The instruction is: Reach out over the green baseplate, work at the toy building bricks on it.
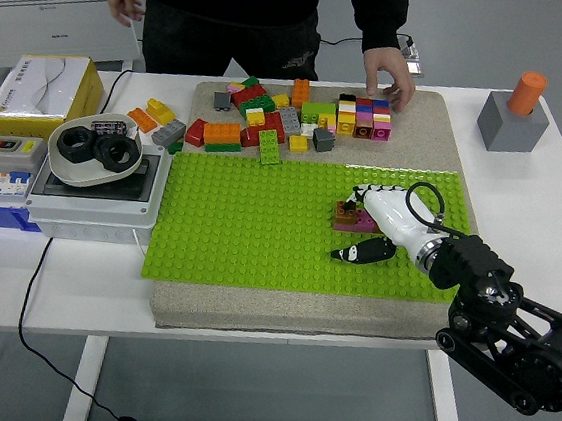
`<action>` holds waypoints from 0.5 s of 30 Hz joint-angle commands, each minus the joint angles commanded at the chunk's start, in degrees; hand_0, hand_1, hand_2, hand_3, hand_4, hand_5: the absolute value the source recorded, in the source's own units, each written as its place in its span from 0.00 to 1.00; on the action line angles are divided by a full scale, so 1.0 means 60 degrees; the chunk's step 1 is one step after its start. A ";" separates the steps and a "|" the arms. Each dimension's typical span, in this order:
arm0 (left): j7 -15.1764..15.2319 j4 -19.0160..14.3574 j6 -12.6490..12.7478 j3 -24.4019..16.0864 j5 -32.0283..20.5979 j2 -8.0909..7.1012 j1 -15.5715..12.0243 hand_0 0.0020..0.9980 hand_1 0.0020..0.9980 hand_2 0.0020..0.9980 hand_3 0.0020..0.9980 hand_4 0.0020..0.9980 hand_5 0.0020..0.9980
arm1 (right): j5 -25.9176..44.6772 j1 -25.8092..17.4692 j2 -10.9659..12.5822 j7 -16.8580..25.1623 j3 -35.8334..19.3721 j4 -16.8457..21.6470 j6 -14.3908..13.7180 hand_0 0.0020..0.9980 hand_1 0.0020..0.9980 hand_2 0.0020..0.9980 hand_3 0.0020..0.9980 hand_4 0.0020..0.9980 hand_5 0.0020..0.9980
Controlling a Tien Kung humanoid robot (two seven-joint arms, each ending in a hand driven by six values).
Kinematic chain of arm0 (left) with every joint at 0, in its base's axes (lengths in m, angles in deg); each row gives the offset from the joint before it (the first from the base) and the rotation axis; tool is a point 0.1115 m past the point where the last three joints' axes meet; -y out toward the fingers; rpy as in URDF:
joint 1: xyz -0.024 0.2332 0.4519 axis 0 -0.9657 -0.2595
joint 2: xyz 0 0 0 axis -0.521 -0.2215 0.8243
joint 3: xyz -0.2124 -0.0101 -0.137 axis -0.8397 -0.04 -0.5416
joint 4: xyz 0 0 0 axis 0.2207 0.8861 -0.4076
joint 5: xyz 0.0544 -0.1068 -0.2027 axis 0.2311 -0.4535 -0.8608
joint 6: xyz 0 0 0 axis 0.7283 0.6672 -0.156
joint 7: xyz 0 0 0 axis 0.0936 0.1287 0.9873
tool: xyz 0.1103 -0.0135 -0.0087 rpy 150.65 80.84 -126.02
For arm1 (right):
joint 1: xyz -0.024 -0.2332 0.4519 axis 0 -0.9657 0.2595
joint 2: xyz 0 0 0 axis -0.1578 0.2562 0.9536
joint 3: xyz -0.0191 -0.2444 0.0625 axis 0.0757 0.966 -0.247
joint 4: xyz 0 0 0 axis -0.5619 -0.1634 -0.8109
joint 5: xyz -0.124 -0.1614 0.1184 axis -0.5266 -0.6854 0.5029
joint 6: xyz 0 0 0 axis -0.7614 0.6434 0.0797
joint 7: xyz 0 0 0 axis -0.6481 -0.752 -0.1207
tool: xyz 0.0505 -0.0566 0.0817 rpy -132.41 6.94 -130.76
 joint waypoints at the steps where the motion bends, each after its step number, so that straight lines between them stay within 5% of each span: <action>1: -0.0003 0.0001 0.0004 -0.0004 0.0000 0.0001 -0.0002 0.77 0.71 0.60 0.44 0.62 0.31 | 0.0041 0.0013 0.0021 0.0058 -0.0084 0.0057 -0.0075 0.89 0.91 0.91 0.67 0.97 0.50; 9: -0.0033 0.0001 0.0055 0.0042 0.0000 -0.0004 0.0018 0.77 0.71 0.60 0.44 0.62 0.31 | 0.0550 -0.0043 0.0080 0.0382 -0.0880 0.0211 -0.0478 0.88 0.90 0.90 0.67 0.96 0.49; 15: -0.0058 -0.0020 0.0147 0.0184 -0.0021 0.0021 0.0012 0.76 0.71 0.60 0.44 0.62 0.32 | 0.1789 -0.1096 0.0207 0.1046 -0.1981 0.0848 -0.1228 0.87 0.90 0.90 0.69 0.96 0.49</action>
